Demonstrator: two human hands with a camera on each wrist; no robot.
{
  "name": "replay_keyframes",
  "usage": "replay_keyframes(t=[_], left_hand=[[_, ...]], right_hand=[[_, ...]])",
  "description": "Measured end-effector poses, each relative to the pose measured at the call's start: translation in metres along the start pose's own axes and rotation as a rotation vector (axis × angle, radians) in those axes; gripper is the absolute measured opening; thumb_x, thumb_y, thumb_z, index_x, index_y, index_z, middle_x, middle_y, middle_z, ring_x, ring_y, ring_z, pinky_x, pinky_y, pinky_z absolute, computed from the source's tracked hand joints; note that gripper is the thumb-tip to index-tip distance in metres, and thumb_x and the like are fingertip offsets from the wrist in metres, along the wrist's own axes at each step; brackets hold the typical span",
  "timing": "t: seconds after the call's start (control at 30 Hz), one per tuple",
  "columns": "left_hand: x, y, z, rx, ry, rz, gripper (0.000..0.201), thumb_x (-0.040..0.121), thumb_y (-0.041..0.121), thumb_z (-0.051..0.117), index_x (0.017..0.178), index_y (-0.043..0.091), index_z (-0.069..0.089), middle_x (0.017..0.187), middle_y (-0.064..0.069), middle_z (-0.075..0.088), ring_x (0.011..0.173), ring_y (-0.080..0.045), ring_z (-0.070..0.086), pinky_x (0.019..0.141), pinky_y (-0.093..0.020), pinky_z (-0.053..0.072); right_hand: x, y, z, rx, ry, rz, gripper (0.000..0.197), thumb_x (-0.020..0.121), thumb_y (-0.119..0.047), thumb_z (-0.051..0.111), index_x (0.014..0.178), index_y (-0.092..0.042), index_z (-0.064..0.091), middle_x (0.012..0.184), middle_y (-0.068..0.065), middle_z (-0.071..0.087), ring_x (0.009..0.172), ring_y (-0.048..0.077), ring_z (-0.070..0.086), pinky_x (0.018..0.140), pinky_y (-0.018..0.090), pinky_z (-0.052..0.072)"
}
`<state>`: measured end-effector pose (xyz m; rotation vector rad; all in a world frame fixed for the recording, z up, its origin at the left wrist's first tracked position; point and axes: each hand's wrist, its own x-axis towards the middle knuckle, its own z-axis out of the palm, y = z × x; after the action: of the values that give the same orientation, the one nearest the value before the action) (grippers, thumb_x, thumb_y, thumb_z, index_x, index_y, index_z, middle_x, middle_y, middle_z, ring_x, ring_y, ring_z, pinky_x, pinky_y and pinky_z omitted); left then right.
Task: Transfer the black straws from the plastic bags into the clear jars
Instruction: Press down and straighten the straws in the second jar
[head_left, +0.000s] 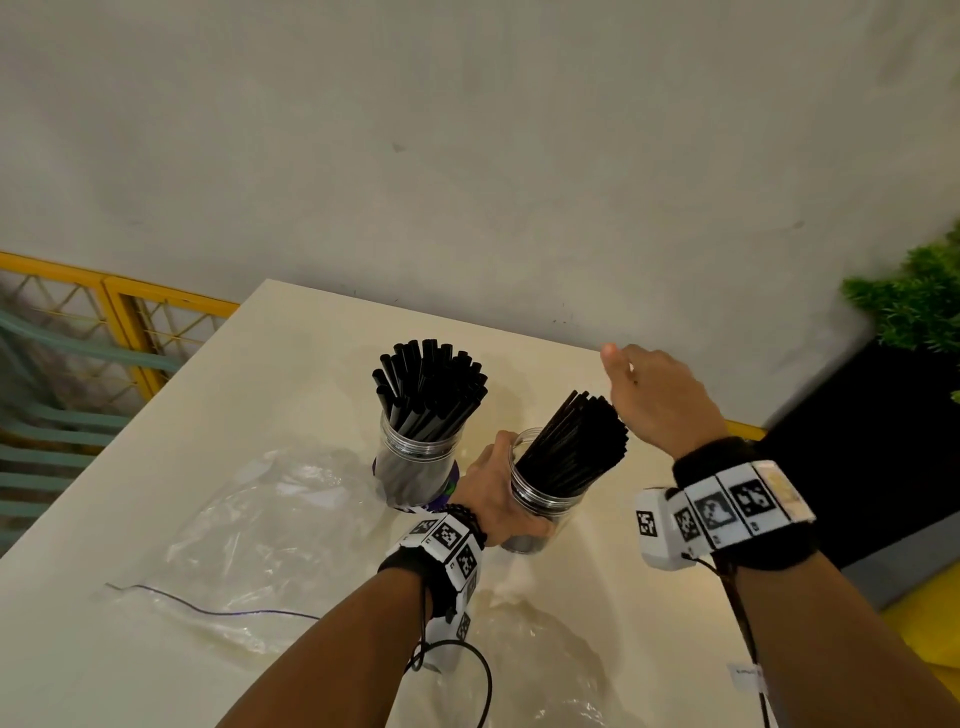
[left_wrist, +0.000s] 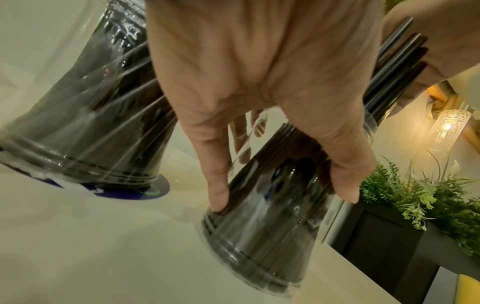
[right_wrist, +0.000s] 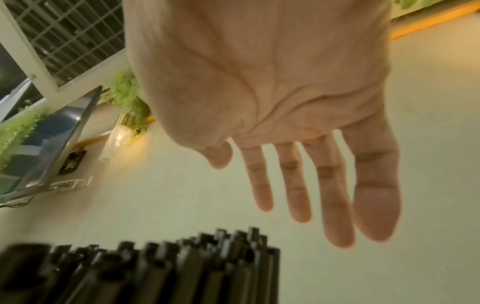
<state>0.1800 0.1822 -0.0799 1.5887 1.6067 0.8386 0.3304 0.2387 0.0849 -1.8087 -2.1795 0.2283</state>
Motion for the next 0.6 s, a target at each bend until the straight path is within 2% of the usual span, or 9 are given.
replay_keyframes(t=[0.1, 0.17, 0.23, 0.3, 0.37, 0.4, 0.47, 0.53, 0.6], left_hand=[[0.0, 0.001, 0.0, -0.002, 0.0, 0.0, 0.102, 0.055, 0.041, 0.089, 0.136, 0.027, 0.029, 0.131, -0.003, 0.056, 0.119, -0.026, 0.058, 0.103, -0.046, 0.052], [-0.001, 0.001, 0.0, -0.006, 0.01, 0.008, 0.1, 0.053, 0.041, 0.087, 0.132, 0.027, 0.029, 0.129, -0.003, 0.058, 0.117, -0.027, 0.06, 0.101, -0.048, 0.053], [0.0, 0.001, 0.0, -0.003, 0.01, 0.011, 0.097, 0.053, 0.041, 0.087, 0.129, 0.027, 0.028, 0.128, -0.005, 0.058, 0.115, -0.029, 0.061, 0.099, -0.05, 0.054], [0.0, 0.001, 0.0, -0.003, 0.002, 0.002, 0.096, 0.056, 0.039, 0.088, 0.13, 0.026, 0.028, 0.129, -0.005, 0.058, 0.116, -0.029, 0.061, 0.099, -0.049, 0.053], [0.0, 0.002, 0.0, -0.009, 0.004, 0.0, 0.098, 0.055, 0.041, 0.087, 0.131, 0.027, 0.028, 0.131, -0.004, 0.058, 0.118, -0.027, 0.06, 0.101, -0.048, 0.053], [0.0, 0.003, 0.0, -0.011, 0.009, 0.001, 0.099, 0.054, 0.043, 0.087, 0.131, 0.028, 0.027, 0.131, -0.003, 0.058, 0.118, -0.027, 0.06, 0.101, -0.048, 0.053], [0.001, 0.003, 0.0, -0.018, 0.02, -0.003, 0.1, 0.054, 0.042, 0.087, 0.133, 0.029, 0.027, 0.132, -0.003, 0.057, 0.119, -0.027, 0.059, 0.101, -0.047, 0.053], [0.003, 0.004, 0.0, -0.017, 0.03, -0.012, 0.102, 0.056, 0.037, 0.088, 0.137, 0.027, 0.027, 0.134, -0.003, 0.055, 0.12, -0.028, 0.058, 0.102, -0.046, 0.052], [0.004, 0.005, 0.0, -0.008, 0.035, -0.016, 0.103, 0.058, 0.035, 0.088, 0.139, 0.025, 0.027, 0.136, -0.005, 0.054, 0.122, -0.029, 0.056, 0.103, -0.045, 0.051]], right_hand=[[-0.024, -0.005, 0.007, -0.002, -0.046, -0.133, 0.068, 0.087, -0.074, 0.034, 0.133, -0.027, 0.049, 0.14, 0.008, 0.045, 0.129, 0.033, 0.045, 0.104, 0.051, 0.041], [-0.042, -0.013, 0.025, -0.17, -0.126, -0.231, 0.085, 0.075, -0.086, 0.036, 0.145, -0.037, 0.033, 0.158, 0.001, 0.025, 0.145, 0.03, 0.025, 0.11, 0.059, 0.034], [-0.047, -0.012, 0.046, -0.304, -0.153, -0.28, 0.087, 0.074, -0.084, 0.043, 0.148, -0.039, 0.028, 0.163, -0.003, 0.013, 0.15, 0.031, 0.012, 0.111, 0.062, 0.027], [-0.036, -0.008, 0.055, -0.283, -0.115, -0.266, 0.073, 0.083, -0.07, 0.048, 0.145, -0.034, 0.036, 0.158, -0.001, 0.027, 0.145, 0.031, 0.024, 0.106, 0.058, 0.036], [-0.018, -0.004, 0.057, -0.141, -0.059, -0.235, 0.049, 0.091, -0.054, 0.05, 0.133, -0.028, 0.051, 0.134, 0.001, 0.051, 0.126, 0.028, 0.046, 0.093, 0.047, 0.048], [-0.011, -0.003, 0.058, -0.105, -0.036, -0.234, 0.038, 0.093, -0.048, 0.049, 0.123, -0.027, 0.058, 0.12, 0.0, 0.058, 0.116, 0.026, 0.052, 0.086, 0.043, 0.049], [-0.004, -0.005, 0.06, -0.107, 0.013, -0.24, 0.026, 0.095, -0.041, 0.048, 0.108, -0.024, 0.064, 0.105, -0.001, 0.061, 0.102, 0.025, 0.056, 0.076, 0.038, 0.048], [-0.004, -0.008, 0.064, -0.119, 0.074, -0.22, 0.025, 0.095, -0.038, 0.048, 0.102, -0.021, 0.064, 0.101, 0.0, 0.062, 0.097, 0.025, 0.056, 0.071, 0.035, 0.046], [-0.002, -0.009, 0.065, -0.171, 0.05, -0.193, 0.028, 0.095, -0.04, 0.047, 0.101, -0.018, 0.063, 0.102, 0.003, 0.062, 0.098, 0.026, 0.056, 0.072, 0.036, 0.045]])
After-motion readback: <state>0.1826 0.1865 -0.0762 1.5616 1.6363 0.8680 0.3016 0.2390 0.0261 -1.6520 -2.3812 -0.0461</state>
